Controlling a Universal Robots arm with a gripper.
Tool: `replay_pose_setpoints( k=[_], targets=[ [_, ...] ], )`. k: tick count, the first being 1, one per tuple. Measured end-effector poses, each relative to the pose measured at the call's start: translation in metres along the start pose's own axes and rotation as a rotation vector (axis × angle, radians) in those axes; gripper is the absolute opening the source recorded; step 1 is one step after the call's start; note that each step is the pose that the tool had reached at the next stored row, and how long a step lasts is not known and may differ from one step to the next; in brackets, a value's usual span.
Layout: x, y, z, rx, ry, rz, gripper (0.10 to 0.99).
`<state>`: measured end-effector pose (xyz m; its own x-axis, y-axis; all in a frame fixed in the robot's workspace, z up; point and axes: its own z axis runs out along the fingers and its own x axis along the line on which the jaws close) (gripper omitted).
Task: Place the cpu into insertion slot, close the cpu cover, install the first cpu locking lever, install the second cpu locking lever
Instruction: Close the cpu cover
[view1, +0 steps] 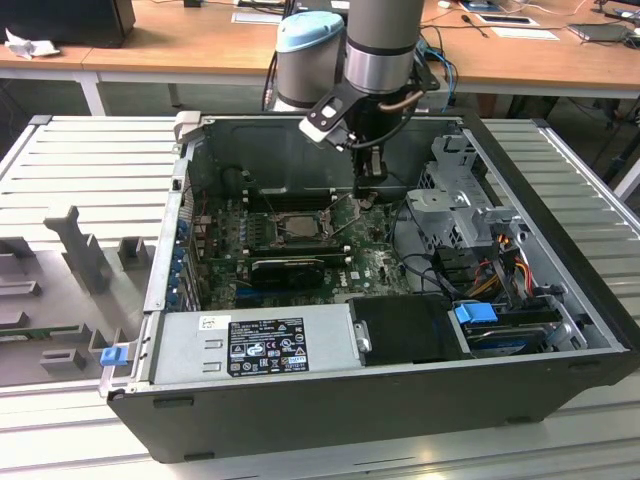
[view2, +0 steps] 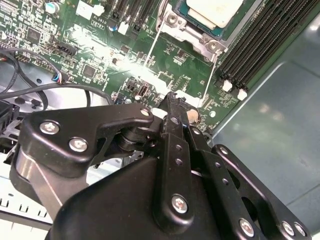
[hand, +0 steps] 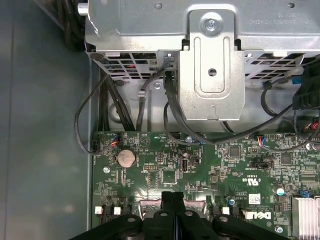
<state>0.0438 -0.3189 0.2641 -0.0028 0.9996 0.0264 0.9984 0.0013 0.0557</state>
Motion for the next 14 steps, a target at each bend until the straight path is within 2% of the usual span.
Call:
replay_pose_setpoints(
  k=[6,9,14],
  targets=[
    [-0.0001,0.006,0.0032,0.0,0.0,0.0,0.106],
    [-0.0002,0.0135,0.0076,0.001,0.0,0.0,0.106],
    [-0.0005,0.0166,0.0167,0.001,0.0,0.0,0.106]
  ],
)
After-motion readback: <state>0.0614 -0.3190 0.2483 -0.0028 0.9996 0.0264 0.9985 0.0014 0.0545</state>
